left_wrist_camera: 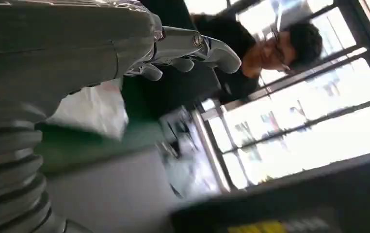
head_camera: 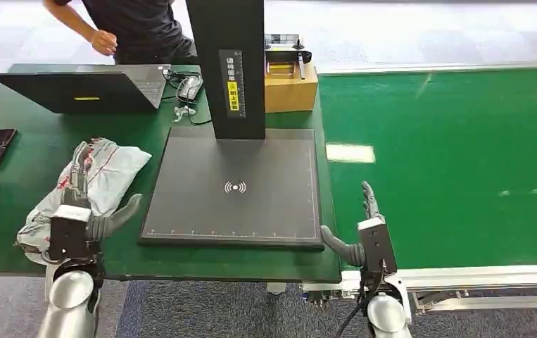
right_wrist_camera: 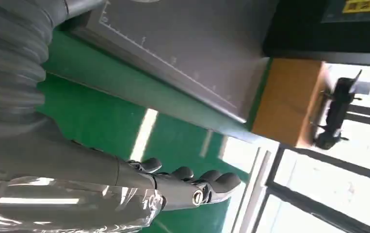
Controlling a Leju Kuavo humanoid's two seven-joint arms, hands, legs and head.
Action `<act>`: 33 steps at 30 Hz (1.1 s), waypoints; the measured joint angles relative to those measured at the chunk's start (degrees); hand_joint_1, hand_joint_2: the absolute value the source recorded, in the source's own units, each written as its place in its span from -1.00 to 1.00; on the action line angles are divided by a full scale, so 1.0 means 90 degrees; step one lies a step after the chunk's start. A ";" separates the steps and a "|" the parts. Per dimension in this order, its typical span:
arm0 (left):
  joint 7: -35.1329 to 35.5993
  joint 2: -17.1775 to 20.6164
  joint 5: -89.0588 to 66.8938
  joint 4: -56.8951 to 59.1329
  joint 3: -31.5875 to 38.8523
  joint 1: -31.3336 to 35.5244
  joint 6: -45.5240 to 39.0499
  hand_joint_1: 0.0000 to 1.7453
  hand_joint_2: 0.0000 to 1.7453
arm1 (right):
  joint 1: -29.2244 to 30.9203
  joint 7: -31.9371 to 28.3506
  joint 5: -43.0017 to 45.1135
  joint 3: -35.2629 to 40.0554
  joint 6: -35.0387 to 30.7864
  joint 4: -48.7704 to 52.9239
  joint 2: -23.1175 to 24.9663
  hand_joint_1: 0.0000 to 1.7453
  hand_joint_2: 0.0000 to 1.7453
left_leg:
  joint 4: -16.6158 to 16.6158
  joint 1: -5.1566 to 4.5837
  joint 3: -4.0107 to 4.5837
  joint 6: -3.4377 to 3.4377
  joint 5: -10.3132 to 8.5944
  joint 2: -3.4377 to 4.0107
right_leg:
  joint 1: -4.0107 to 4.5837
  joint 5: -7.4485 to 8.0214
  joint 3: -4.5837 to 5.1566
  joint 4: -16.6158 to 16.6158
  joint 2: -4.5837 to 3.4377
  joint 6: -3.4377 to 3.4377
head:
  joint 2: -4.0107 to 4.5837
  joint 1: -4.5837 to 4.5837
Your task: Moved the parcel from conveyor to table for the left to box.
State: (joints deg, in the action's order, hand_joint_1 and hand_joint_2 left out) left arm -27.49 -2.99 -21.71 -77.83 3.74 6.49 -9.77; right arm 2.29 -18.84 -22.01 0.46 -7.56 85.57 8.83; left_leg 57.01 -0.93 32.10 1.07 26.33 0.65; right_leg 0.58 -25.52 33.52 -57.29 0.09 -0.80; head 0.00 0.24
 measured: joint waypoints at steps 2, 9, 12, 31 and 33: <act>0.0041 -0.0110 0.0825 -0.0039 -0.0063 -0.0021 0.0808 -1.00 1.00 | 0.0004 -0.0161 0.0066 -0.0017 0.0017 0.0020 -0.0010 -1.00 1.00 | 0.0000 0.0000 -0.0001 0.0000 0.0000 0.0000 | -0.0001 0.0000 -0.0001 0.0000 0.0000 0.0000 | 0.0000 -0.0002; 0.0259 -0.0440 0.2507 0.0141 -0.0360 -0.0069 0.2577 -1.00 1.00 | -0.0009 -0.0522 0.0241 -0.0117 0.0122 0.0175 -0.0024 -1.00 1.00 | 0.0000 -0.0001 0.0000 0.0001 0.0000 0.0000 | -0.0002 0.0000 0.0001 0.0001 0.0000 0.0000 | 0.0000 -0.0002; 0.0235 -0.0559 0.2754 0.0342 -0.0440 0.0006 0.2798 -1.00 1.00 | -0.0008 -0.0532 0.0272 -0.0119 0.0175 0.0175 -0.0024 -1.00 1.00 | 0.0000 -0.0001 0.0000 0.0001 0.0000 0.0000 | -0.0002 0.0000 0.0001 0.0001 0.0000 0.0001 | 0.0000 -0.0002; 0.0410 -0.0999 0.1804 0.1379 -0.1370 0.0219 0.2212 -1.00 1.00 | -0.0282 -0.0542 0.0889 -0.0272 0.0739 0.0391 -0.0036 -1.00 1.00 | 0.0000 -0.0001 0.0003 0.0001 0.0002 0.0000 | -0.0001 -0.0001 0.0004 0.0001 0.0000 0.0001 | 0.0000 -0.0002; 0.0410 -0.1009 0.1802 0.1399 -0.1404 0.0204 0.2202 -1.00 1.00 | -0.0309 -0.0542 0.0894 -0.0274 0.0738 0.0401 -0.0036 -1.00 1.00 | 0.0000 -0.0001 0.0003 0.0001 0.0002 0.0000 | -0.0001 -0.0001 0.0004 0.0001 0.0001 0.0001 | 0.0000 -0.0002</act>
State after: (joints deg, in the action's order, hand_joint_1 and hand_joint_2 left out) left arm -23.80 -12.07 -5.49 -65.24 -8.90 8.33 10.05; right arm -0.49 -23.71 -13.97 -2.01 -0.92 89.18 8.50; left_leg 57.01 -0.94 32.12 1.08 26.35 0.64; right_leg 0.56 -25.52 33.55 -57.28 0.10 -0.78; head 0.00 0.22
